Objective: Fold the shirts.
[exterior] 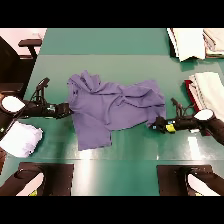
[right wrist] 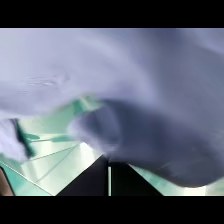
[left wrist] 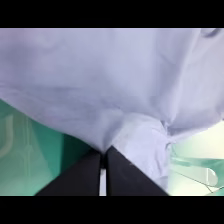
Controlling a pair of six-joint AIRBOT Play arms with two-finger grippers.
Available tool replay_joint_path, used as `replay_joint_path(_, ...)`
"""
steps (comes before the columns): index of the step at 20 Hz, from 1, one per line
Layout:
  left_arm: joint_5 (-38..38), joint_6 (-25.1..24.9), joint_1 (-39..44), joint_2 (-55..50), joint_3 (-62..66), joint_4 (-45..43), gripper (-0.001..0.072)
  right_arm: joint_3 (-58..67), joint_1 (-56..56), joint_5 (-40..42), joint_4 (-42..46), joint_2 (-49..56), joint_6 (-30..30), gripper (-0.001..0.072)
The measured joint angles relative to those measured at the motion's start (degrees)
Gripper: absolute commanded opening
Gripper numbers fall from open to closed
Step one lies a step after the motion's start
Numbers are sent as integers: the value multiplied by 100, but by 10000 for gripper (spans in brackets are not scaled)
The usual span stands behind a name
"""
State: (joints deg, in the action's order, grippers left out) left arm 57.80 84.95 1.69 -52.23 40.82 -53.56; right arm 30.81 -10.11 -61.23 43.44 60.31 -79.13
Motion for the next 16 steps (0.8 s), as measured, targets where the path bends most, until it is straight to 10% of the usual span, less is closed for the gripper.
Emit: replay_joint_path(16, 1123, 341, 0, 643, 7587, -1329, 23, 7189, 2072, -1880, 1578, -1384, -275, 16)
